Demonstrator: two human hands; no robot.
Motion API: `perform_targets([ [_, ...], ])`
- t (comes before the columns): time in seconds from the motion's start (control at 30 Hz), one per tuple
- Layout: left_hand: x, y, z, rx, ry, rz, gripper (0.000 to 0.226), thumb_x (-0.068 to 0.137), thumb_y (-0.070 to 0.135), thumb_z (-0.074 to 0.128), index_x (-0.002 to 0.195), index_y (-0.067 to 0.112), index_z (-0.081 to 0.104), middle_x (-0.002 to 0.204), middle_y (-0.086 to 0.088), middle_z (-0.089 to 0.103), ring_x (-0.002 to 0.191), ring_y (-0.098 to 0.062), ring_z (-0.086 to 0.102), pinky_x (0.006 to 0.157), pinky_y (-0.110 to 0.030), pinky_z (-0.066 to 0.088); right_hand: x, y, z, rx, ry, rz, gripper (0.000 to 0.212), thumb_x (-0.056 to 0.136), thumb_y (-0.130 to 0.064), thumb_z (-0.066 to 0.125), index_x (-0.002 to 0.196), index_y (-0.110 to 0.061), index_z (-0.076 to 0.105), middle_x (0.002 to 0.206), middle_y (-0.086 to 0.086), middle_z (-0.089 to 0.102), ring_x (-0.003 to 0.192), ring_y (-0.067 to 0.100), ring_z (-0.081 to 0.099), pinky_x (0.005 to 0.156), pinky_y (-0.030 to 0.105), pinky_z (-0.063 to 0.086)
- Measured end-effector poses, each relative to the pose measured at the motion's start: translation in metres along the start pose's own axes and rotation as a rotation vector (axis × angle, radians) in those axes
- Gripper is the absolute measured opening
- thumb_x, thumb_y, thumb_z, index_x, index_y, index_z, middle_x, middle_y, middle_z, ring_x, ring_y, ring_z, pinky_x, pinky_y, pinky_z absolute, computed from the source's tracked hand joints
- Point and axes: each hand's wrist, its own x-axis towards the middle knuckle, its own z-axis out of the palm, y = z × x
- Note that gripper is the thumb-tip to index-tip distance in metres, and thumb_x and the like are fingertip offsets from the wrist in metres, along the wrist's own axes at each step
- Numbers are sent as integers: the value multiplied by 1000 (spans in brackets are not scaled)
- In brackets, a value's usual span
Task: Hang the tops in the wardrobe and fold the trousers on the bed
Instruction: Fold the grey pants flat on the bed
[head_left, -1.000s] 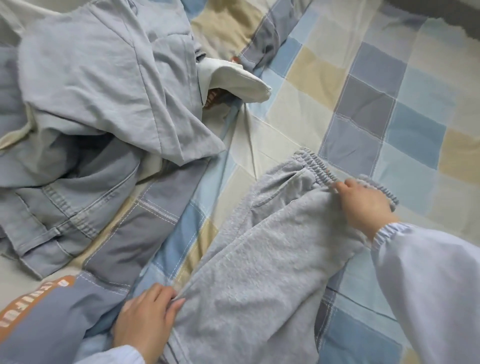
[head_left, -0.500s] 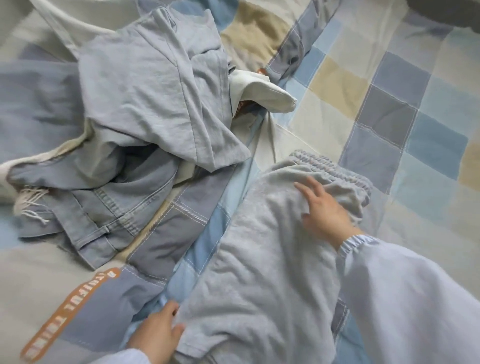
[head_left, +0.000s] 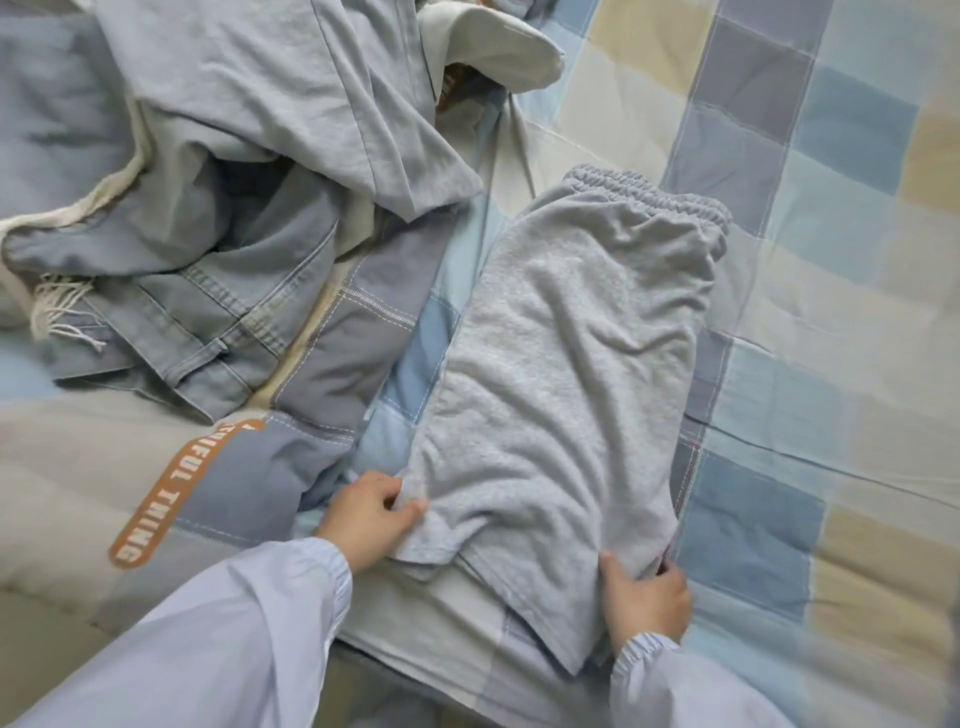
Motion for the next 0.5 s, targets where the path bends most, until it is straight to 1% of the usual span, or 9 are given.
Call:
perform_targets([
  [0.1,-9,8,7,-164,-82,-26,35,88,43,56,90,11,69,94,-5,70,94,-20,63,82,-29,45,-17,30,6,140,-189,71,64,73,-32,73,126,-5,48,123,17,59,112,33,56,96,38,42],
  [0.2,-20,14,3,-198,47,-62,34,93,38,50,102,11,69,105,-8,70,103,-26,60,87,-31,45,-25,39,3,190,-339,70,43,82,-23,68,117,1,60,120,17,63,111,31,58,98,37,43],
  [0.27,-31,16,-4,-267,171,-125,38,95,38,46,106,9,67,109,-13,67,107,-31,57,87,-32,42,-30,45,-10,174,-363,100,42,89,-23,61,120,5,59,124,19,59,117,33,54,96,33,39],
  [0.33,-42,16,-9,-355,224,-191,41,96,40,45,108,7,66,112,-15,66,107,-34,56,93,-37,43,-38,54,-22,170,-409,111,53,88,-38,59,121,3,58,126,21,57,116,34,54,92,33,41],
  [0.37,-49,21,-12,-380,209,-225,42,96,41,45,109,7,65,114,-17,65,108,-35,56,96,-39,43,-45,54,-30,188,-446,128,63,81,-49,63,117,2,60,117,21,61,106,35,60,85,35,46],
  [0.4,-53,28,-17,-401,194,-267,44,95,42,46,112,6,65,117,-18,63,110,-36,55,97,-40,42,-48,49,-41,239,-481,159,63,77,-54,65,109,1,62,101,20,65,85,32,66,71,35,53],
  [0.43,-55,39,-24,-430,171,-317,46,93,43,49,114,5,64,119,-18,62,111,-37,55,98,-40,42,-48,35,-54,305,-506,217,48,82,-45,65,97,1,62,81,16,63,58,27,65,53,31,53],
  [0.47,-53,51,-32,-472,159,-350,50,90,46,53,113,4,64,120,-19,62,110,-38,56,98,-41,43,-45,17,-70,360,-547,248,28,90,-31,60,86,-3,58,65,12,57,38,18,56,40,25,48],
  [0.5,-49,71,-44,-554,158,-361,53,85,48,58,111,3,64,117,-20,63,108,-37,59,96,-43,47,-39,-8,-90,406,-563,245,20,94,-20,55,79,-7,54,55,9,53,28,13,48,35,21,44],
])
